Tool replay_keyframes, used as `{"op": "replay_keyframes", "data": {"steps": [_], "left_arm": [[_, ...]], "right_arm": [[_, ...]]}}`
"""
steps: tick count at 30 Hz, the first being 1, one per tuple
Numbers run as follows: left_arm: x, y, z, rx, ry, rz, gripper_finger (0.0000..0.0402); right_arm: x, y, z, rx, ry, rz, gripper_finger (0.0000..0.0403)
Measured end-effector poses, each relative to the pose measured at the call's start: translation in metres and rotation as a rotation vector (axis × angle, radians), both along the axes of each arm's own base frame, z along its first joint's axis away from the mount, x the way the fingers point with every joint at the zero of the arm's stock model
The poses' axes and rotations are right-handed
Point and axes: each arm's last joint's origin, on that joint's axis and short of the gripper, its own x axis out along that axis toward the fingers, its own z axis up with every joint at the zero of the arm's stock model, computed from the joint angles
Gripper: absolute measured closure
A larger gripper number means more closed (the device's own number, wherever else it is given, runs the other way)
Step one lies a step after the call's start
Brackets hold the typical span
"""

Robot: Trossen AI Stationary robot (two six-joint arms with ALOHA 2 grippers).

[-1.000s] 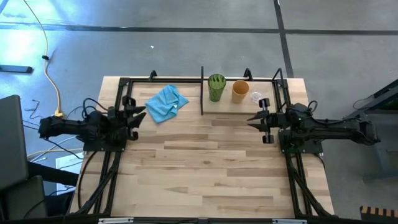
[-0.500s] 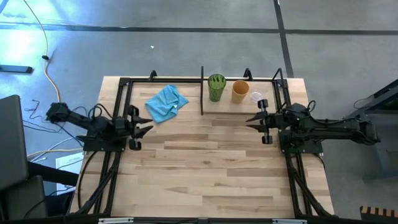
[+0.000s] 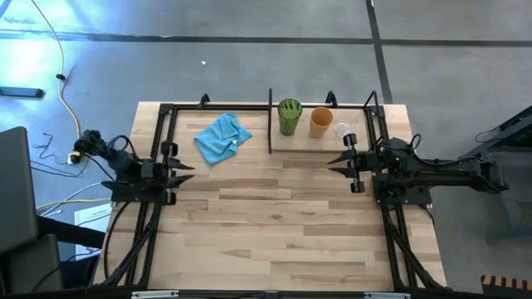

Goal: Stack small to large cups/mugs on shelf
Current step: Return to Home Position

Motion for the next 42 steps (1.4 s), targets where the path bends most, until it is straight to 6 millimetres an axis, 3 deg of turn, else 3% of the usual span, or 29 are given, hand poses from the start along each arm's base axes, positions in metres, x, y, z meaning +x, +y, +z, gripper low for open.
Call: {"op": "replay_keyframes", "data": {"steps": [5,19,24,33,42], "left_arm": [[-0.013,0.003,0.003,0.042,-0.035,-0.069,0.0341],[-0.017,0.003,0.016,0.189,-0.190,-0.044,0.0362],[-0.016,0.001,0.014,0.173,-0.185,-0.116,0.0367],[-0.004,-0.005,-0.025,0.069,-0.174,-0.164,0.0367],[-0.002,-0.007,-0.031,-0.070,-0.112,-0.269,0.0367]], "right_arm": [[0.000,0.000,-0.001,0.034,0.020,0.014,0.0338],[0.001,0.005,-0.002,0.046,0.035,0.045,0.0338],[0.001,0.007,-0.003,0.042,0.036,0.063,0.0338],[0.001,0.010,-0.002,0.049,0.033,0.069,0.0338],[0.002,0.014,-0.002,0.058,0.031,0.059,0.0338]]}}
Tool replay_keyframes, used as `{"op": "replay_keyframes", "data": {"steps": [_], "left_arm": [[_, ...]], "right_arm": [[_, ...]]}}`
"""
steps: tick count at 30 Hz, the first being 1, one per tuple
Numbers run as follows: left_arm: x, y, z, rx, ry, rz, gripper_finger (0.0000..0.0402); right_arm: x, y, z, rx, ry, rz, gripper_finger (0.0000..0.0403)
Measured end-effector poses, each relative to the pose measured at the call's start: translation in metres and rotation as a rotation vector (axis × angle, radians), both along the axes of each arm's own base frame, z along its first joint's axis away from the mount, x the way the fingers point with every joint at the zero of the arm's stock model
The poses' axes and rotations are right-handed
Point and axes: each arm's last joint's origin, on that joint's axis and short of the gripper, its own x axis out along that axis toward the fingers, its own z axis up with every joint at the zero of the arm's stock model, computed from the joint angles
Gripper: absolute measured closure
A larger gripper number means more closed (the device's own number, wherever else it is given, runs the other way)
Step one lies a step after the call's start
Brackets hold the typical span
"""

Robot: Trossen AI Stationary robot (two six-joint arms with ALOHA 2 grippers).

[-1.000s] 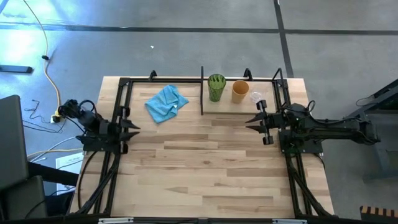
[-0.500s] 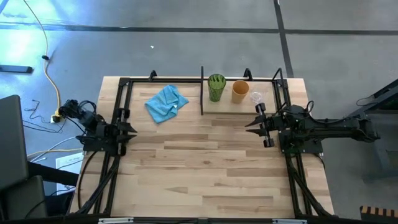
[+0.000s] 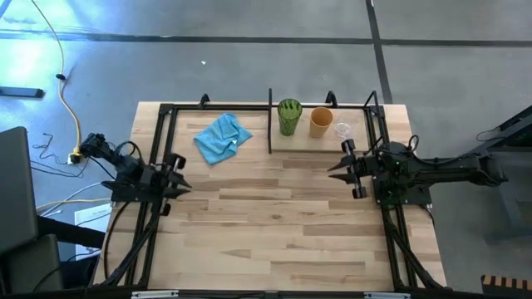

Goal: Stack small to large cups/mugs on shelf
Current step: Return to Home Position

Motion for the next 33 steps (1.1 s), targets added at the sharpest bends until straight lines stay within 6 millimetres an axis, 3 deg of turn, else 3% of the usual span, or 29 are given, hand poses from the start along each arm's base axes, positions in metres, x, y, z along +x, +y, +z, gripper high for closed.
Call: {"op": "replay_keyframes", "data": {"steps": [6,12,19,28,33], "left_arm": [[0.003,-0.004,-0.013,-0.086,0.154,-0.145,0.0367],[0.005,-0.005,-0.027,-0.125,0.308,-0.143,0.0367],[0.004,-0.004,-0.018,-0.026,0.196,-0.109,0.0367],[0.005,-0.004,-0.022,-0.047,0.242,-0.100,0.0367],[0.008,0.005,-0.026,-0.054,0.272,0.013,0.0366]], "right_arm": [[0.000,0.001,0.000,0.000,0.000,0.006,0.0338],[0.000,0.001,0.000,0.018,0.005,0.009,0.0338],[0.000,0.001,0.001,0.020,0.000,0.010,0.0338],[0.000,0.001,0.001,0.017,-0.003,0.009,0.0338],[0.000,0.001,0.001,-0.002,-0.007,0.005,0.0338]]}}
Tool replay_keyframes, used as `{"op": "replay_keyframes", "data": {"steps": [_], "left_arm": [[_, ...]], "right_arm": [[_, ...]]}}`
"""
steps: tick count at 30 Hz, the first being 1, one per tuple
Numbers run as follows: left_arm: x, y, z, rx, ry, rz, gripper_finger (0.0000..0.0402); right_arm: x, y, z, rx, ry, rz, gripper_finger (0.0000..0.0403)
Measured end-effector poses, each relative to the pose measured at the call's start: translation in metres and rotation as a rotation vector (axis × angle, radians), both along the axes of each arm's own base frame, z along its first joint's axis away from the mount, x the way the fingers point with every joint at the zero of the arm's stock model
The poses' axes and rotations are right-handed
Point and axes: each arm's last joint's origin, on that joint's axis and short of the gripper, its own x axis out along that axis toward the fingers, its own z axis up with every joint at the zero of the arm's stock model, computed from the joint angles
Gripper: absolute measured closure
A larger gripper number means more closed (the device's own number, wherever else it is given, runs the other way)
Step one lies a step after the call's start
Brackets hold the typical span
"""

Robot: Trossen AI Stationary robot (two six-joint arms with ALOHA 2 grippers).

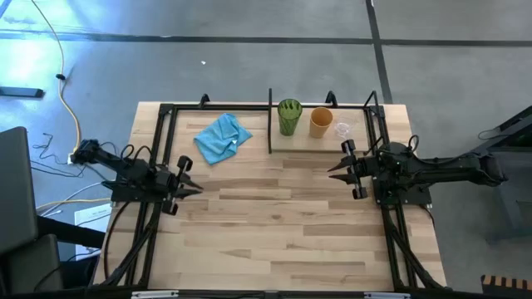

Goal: Stack small to large cups/mugs on shelf
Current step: Return to Home Position

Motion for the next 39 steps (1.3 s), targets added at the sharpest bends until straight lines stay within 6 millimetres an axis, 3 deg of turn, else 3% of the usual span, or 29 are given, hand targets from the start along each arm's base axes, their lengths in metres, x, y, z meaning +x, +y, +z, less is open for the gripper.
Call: {"op": "replay_keyframes", "data": {"steps": [4,13,22,27,39], "left_arm": [[0.003,0.011,0.001,0.004,-0.016,0.034,0.0366],[0.003,0.024,0.001,-0.060,0.002,-0.066,0.0366],[0.004,0.030,0.000,-0.011,0.002,0.138,0.0366],[0.004,0.032,-0.008,0.002,0.084,0.196,0.0366],[0.005,0.032,-0.008,0.009,0.093,0.212,0.0366]], "right_arm": [[0.000,0.000,0.000,-0.001,0.000,0.000,0.0338],[0.002,0.000,-0.003,0.002,0.022,0.000,0.0338],[0.006,-0.001,-0.007,0.011,0.057,-0.018,0.0338],[0.006,-0.002,-0.007,0.021,0.067,-0.058,0.0338],[0.007,-0.003,-0.009,0.016,0.077,-0.072,0.0338]]}}
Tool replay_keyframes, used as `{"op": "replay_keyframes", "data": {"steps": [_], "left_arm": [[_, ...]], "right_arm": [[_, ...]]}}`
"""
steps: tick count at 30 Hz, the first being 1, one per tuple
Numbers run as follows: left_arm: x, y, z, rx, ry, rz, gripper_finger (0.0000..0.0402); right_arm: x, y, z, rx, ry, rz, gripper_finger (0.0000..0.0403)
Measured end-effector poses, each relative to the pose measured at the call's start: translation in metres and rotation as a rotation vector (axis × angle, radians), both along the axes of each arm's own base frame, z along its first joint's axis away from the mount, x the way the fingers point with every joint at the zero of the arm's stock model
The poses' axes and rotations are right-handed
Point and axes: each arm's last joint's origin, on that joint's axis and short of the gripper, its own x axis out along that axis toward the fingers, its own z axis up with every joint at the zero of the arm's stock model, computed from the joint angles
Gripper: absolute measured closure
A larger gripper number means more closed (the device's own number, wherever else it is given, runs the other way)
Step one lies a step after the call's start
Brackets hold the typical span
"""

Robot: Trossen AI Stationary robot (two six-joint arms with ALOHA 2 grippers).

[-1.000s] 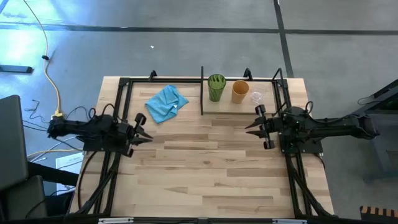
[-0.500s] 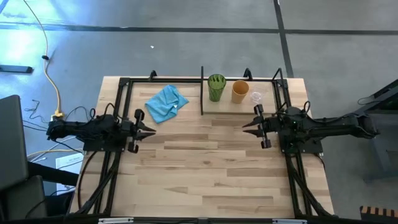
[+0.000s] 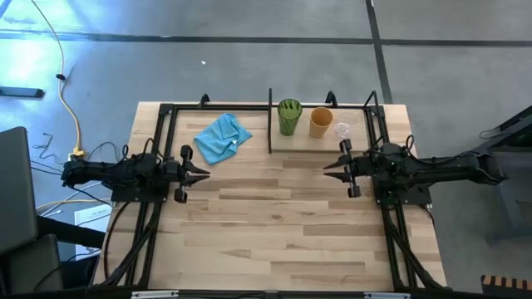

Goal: Stack small to large cups/mugs on shelf
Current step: Return to Home Position

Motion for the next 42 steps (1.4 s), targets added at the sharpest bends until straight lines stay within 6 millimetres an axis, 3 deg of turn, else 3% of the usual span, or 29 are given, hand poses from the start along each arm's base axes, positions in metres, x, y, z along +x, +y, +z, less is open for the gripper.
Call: {"op": "replay_keyframes", "data": {"steps": [5,12,19,24,29,35,39,42], "left_arm": [[0.000,0.000,0.000,0.002,-0.001,-0.001,0.0366],[0.000,0.000,0.000,0.002,-0.002,-0.001,0.0366],[0.000,0.000,0.000,-0.005,-0.003,0.001,0.0366],[0.000,0.000,0.000,-0.013,-0.005,0.004,0.0366],[0.000,0.000,0.000,-0.013,-0.004,0.004,0.0366],[0.000,0.000,0.000,-0.014,-0.004,0.008,0.0367],[0.000,0.000,0.000,-0.014,-0.005,0.008,0.0366],[0.000,0.000,0.000,-0.014,-0.005,0.008,0.0367]], "right_arm": [[-0.001,-0.001,-0.007,-0.057,0.011,-0.034,0.0338],[-0.020,-0.005,-0.024,-0.031,-0.212,-0.133,0.0338],[-0.025,-0.006,-0.018,-0.045,-0.254,-0.177,0.0338],[-0.032,-0.011,-0.013,-0.038,-0.318,-0.358,0.0338],[-0.034,-0.013,-0.016,-0.043,-0.284,-0.439,0.0338],[-0.036,-0.020,-0.020,0.009,-0.228,-0.685,0.0345],[-0.036,-0.025,-0.023,0.000,-0.195,-0.718,0.0357],[-0.035,-0.025,-0.024,-0.007,-0.189,-0.635,0.0367]]}}
